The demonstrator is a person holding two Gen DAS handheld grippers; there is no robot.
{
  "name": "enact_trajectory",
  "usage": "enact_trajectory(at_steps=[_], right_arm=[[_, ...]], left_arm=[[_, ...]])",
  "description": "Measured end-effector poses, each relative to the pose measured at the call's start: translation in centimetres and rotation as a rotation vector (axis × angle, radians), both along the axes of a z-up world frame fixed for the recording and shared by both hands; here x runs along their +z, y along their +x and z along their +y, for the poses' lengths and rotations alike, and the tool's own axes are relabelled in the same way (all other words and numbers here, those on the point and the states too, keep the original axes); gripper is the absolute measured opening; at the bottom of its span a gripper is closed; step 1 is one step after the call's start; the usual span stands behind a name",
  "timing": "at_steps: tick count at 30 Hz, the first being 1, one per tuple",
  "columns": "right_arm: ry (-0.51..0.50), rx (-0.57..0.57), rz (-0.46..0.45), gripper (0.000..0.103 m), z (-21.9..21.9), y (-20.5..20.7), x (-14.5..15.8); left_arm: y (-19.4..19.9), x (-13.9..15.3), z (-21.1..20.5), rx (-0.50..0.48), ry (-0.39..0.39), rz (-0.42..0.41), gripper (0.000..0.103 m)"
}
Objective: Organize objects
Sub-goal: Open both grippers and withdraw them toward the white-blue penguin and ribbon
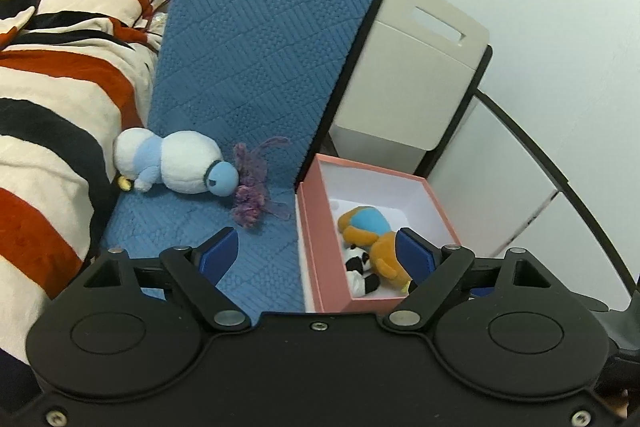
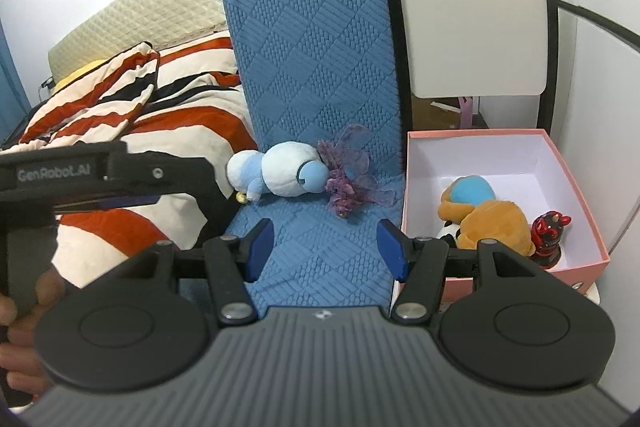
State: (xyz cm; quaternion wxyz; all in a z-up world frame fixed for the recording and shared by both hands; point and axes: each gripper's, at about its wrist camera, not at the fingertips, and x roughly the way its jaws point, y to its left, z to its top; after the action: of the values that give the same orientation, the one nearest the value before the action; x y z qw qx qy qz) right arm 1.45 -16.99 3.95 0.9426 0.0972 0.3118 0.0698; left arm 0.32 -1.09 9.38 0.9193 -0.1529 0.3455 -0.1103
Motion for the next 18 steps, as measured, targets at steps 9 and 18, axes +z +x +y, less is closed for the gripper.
enact_trajectory(at_steps=[9, 18], right_arm=[[-0.006, 0.007, 0.016, 0.062, 0.4, 2.6, -2.5], [0.012, -0.009, 0.018, 0.072, 0.6, 6.6, -5.4]], left_arm=[[2.0, -2.2, 0.8, 0.020, -0.006, 0.004, 0.096], [6.7, -5.6, 1.7, 0.085, 0.010, 0.011, 0.103]])
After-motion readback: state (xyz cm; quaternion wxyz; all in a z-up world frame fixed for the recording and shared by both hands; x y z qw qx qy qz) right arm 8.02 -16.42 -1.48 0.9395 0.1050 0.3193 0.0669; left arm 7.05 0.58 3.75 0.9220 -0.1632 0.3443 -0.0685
